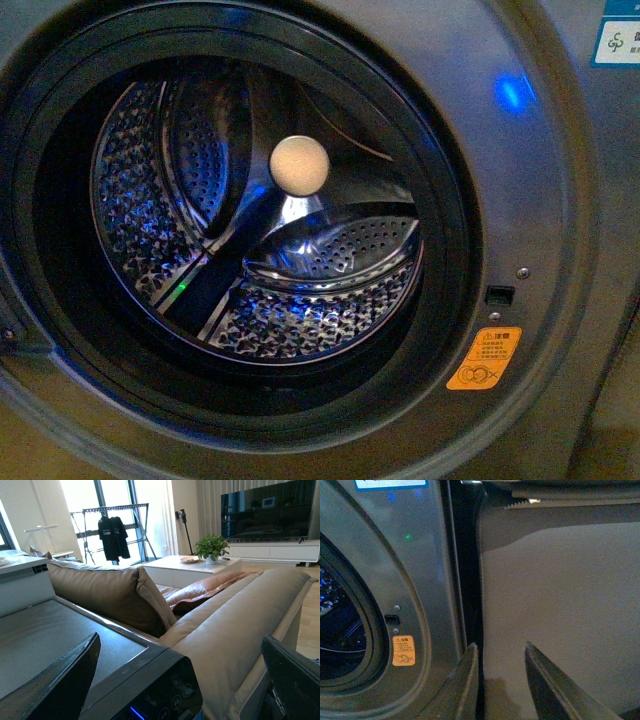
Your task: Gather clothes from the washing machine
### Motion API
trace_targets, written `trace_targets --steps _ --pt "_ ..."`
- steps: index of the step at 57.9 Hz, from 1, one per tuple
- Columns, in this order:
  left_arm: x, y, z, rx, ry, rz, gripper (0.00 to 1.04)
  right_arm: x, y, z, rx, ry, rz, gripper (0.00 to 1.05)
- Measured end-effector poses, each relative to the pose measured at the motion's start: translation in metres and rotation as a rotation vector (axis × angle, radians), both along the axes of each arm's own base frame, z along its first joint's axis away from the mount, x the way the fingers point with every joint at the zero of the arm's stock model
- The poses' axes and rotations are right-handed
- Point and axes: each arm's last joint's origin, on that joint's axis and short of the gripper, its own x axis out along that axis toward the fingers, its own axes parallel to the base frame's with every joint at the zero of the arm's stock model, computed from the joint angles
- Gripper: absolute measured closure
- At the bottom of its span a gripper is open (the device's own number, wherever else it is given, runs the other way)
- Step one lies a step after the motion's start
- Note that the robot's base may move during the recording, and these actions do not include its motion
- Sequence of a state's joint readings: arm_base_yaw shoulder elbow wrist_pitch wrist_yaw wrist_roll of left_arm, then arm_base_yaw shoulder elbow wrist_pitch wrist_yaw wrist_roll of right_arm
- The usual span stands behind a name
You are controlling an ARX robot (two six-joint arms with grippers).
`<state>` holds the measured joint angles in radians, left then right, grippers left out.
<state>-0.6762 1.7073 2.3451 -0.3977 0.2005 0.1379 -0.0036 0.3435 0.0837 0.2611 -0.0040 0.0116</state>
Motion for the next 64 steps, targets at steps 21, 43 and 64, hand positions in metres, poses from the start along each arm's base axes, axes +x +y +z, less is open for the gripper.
trace_targets --steps 21,43,64 --pt "0.013 0.002 0.001 -0.003 0.160 0.120 0.07 -0.009 0.000 -0.012 -0.008 0.000 0.000 1.02" --pt "-0.018 0.100 -0.008 -0.097 0.298 0.480 0.07 -0.022 0.000 -0.023 -0.009 0.003 -0.002 1.02" --pt "-0.026 0.117 -0.082 -0.151 0.479 0.575 0.07 -0.023 0.000 -0.023 -0.009 -0.001 -0.002 1.02"
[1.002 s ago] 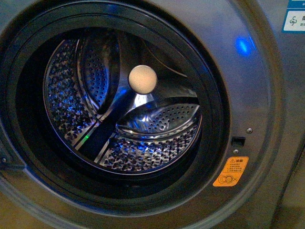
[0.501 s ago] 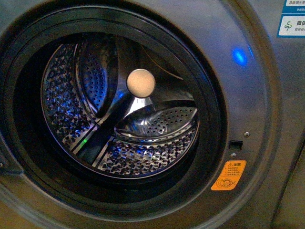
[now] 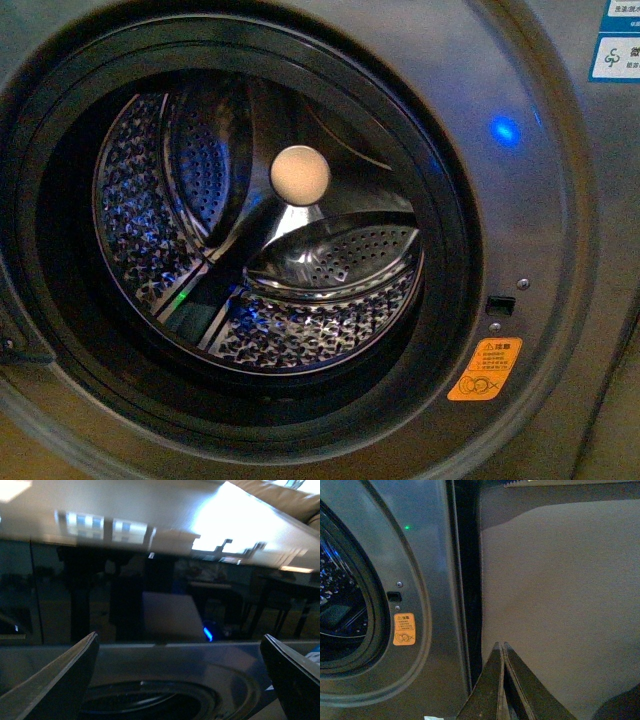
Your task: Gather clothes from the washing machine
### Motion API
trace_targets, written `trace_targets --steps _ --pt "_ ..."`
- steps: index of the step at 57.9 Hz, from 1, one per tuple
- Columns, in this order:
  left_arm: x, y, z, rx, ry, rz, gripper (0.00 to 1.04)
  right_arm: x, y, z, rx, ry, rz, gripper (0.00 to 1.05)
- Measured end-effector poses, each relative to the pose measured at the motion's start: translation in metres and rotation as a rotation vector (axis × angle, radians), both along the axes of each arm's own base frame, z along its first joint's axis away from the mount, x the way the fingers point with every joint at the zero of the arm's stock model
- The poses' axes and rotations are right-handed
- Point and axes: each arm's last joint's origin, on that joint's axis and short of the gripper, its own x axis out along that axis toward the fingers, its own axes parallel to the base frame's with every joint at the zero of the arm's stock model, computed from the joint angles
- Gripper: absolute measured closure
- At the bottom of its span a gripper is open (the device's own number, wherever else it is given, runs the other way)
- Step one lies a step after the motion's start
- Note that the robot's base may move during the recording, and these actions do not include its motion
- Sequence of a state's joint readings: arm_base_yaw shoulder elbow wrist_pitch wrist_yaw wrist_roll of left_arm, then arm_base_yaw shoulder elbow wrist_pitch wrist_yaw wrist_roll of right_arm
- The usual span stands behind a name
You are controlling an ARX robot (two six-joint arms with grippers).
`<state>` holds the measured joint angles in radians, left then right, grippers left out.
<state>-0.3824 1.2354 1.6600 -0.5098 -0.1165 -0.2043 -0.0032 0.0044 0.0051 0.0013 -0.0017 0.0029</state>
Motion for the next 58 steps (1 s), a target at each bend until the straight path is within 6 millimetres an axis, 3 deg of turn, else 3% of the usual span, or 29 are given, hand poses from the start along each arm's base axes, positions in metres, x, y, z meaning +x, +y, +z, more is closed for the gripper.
trace_targets --steps 4,9,13,19,22,26,31,39,58 --pt "0.005 -0.001 -0.018 -0.005 0.053 0.024 0.07 0.000 0.000 0.000 0.000 0.000 0.000 1.02" --pt "0.003 -0.004 -0.027 0.020 0.036 0.080 0.11 0.000 0.000 0.000 0.000 0.001 0.000 1.02" --pt "-0.008 0.001 -0.044 0.071 -0.083 0.213 0.25 0.000 0.000 0.000 0.000 0.001 0.000 1.02" --pt "-0.029 0.018 -0.077 0.101 -0.164 0.233 0.43 0.000 0.000 0.000 0.000 0.001 0.000 1.02" --pt "-0.034 0.024 -0.092 0.110 -0.172 0.245 0.50 0.000 0.000 0.000 0.000 0.001 0.000 1.02" --pt "-0.042 0.037 -0.135 0.136 -0.158 0.265 0.66 0.000 0.000 0.000 0.000 0.001 0.000 1.02" --pt "-0.046 0.044 -0.173 0.158 -0.124 0.245 0.82 0.000 0.000 0.000 0.000 0.001 0.000 1.02" --pt "-0.054 0.053 -0.210 0.173 -0.104 0.242 1.02 0.000 0.000 0.000 0.000 0.001 0.000 1.02" --pt "-0.075 0.069 -0.267 0.176 -0.102 0.252 1.01 0.000 0.000 0.000 0.000 0.001 0.000 1.02"
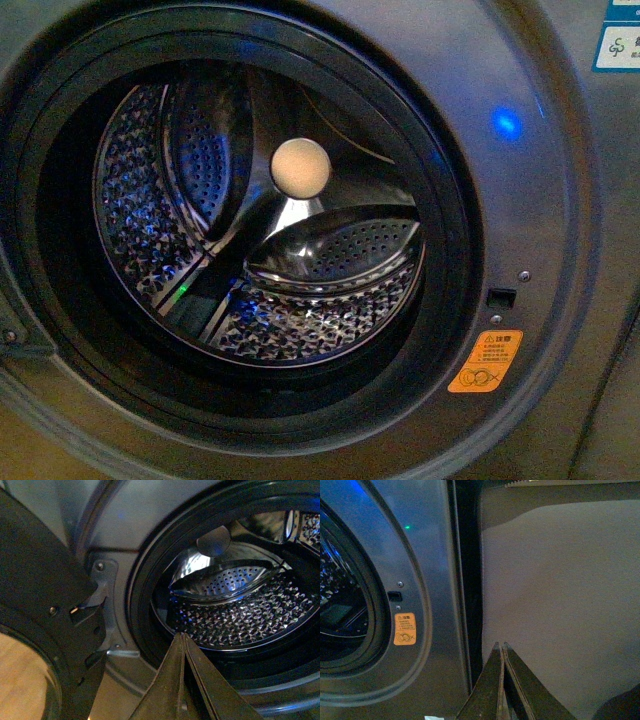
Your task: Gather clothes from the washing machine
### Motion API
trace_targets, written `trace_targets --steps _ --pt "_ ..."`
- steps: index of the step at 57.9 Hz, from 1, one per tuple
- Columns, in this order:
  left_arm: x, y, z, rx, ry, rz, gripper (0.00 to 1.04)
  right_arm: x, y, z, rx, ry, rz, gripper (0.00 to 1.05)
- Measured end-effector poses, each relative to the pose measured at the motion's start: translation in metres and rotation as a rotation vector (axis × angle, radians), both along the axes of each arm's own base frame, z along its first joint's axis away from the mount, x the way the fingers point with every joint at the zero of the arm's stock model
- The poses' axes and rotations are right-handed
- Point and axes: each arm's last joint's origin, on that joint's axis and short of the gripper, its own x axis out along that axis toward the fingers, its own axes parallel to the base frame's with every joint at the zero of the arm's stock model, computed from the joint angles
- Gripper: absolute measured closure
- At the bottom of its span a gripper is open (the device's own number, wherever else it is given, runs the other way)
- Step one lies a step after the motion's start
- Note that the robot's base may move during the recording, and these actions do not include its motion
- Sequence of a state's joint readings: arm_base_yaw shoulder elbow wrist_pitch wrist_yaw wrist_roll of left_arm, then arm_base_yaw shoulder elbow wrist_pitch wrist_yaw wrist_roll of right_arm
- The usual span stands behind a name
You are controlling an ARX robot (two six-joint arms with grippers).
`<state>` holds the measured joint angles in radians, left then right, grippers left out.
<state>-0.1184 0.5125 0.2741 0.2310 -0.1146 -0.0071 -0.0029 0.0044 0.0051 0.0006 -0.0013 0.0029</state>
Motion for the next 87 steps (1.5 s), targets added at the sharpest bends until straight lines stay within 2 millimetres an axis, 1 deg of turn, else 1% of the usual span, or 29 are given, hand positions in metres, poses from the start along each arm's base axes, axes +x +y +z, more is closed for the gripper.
trace_targets --steps 4,11,19,37,61,64,67,76,79,87 --pt "-0.004 0.006 -0.011 0.000 0.001 -0.027 1.01 0.000 0.000 0.000 0.000 0.000 0.000 1.02" --pt "-0.009 0.013 -0.021 -0.001 -0.003 0.006 1.01 0.000 0.000 0.000 0.000 0.000 0.000 1.02" --pt "-0.014 0.013 -0.032 0.000 -0.003 0.000 1.01 0.000 0.000 0.000 0.000 0.000 0.000 1.02" --pt "-0.022 0.013 -0.047 0.000 -0.009 0.002 1.01 0.000 0.000 0.000 0.000 0.000 0.000 1.02" --pt "-0.030 0.013 -0.061 -0.001 -0.018 0.000 1.01 0.000 0.000 0.000 0.000 0.000 0.000 1.02" --pt "-0.036 0.013 -0.064 0.001 0.003 0.000 1.01 0.000 0.000 0.000 0.000 0.000 0.001 1.02" --pt "-0.040 0.013 -0.063 0.001 -0.019 0.002 1.01 0.000 0.000 0.000 0.000 0.001 -0.001 1.02" --pt "-0.041 0.013 -0.063 0.001 -0.022 0.002 1.01 0.000 0.000 0.000 0.000 0.001 0.000 1.02" --pt "-0.041 0.013 -0.063 0.001 -0.022 0.002 1.01 0.000 0.000 0.000 -0.002 0.001 -0.001 0.95" --pt "-0.041 0.013 -0.063 0.000 -0.022 0.002 1.01 0.000 0.000 0.000 -0.002 0.001 0.000 0.70"
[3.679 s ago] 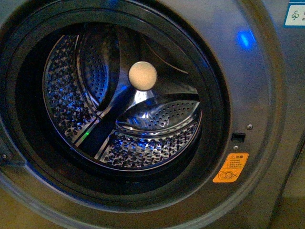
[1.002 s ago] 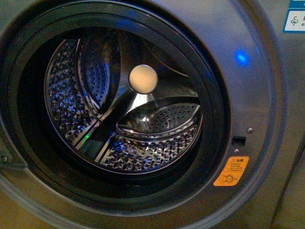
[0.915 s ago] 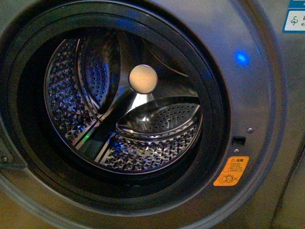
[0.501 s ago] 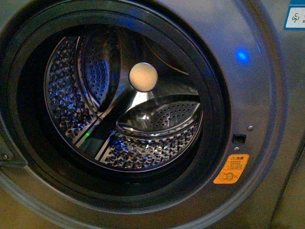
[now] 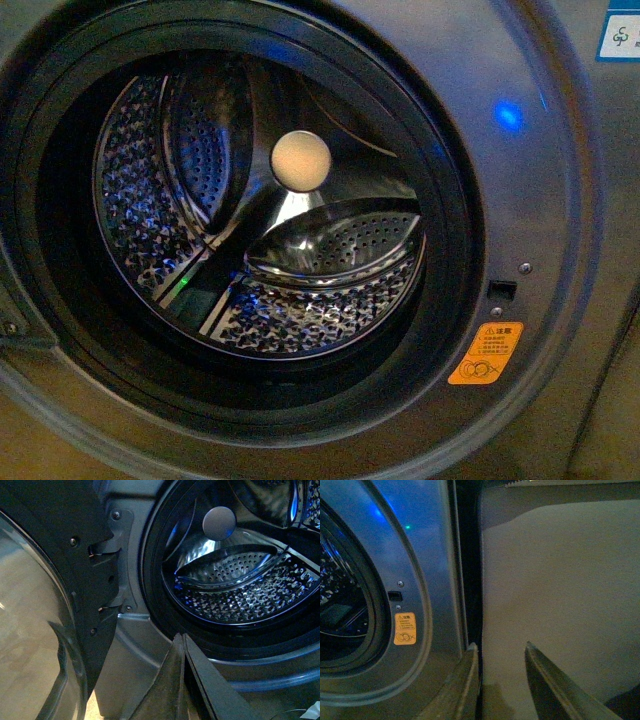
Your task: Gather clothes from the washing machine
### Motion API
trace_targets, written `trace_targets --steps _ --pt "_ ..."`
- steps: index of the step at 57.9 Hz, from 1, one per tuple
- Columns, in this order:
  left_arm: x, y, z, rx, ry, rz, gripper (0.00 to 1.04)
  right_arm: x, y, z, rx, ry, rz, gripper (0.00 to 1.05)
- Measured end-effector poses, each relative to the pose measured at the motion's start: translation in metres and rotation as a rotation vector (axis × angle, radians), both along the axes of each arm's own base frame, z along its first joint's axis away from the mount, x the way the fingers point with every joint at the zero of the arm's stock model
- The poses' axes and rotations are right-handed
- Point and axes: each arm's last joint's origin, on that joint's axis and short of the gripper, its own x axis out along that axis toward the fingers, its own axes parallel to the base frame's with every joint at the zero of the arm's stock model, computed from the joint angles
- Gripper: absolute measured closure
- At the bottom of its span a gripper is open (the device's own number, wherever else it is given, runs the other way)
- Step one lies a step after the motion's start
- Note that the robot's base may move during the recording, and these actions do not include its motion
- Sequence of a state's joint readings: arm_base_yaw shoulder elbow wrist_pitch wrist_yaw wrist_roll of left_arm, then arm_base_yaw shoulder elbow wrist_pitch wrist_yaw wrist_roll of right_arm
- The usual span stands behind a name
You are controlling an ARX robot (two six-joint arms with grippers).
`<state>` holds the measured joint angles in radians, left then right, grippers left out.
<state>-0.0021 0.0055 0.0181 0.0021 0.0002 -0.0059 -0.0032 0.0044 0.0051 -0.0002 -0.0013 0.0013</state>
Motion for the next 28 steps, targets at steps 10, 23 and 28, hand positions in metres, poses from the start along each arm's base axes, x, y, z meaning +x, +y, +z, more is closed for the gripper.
trace_targets --steps 10,23,28 --pt "0.0000 0.0000 0.0000 0.000 0.000 0.000 0.73 0.0000 0.0000 0.0000 0.000 0.000 0.000 0.41" --pt "0.0000 0.0000 0.0000 0.000 0.000 0.000 0.28 0.0000 0.0000 0.0000 0.001 0.000 0.000 0.07" --pt "0.0000 0.0000 0.0000 0.000 0.000 0.000 0.12 0.0000 0.0000 0.0000 0.000 0.000 0.000 0.08"
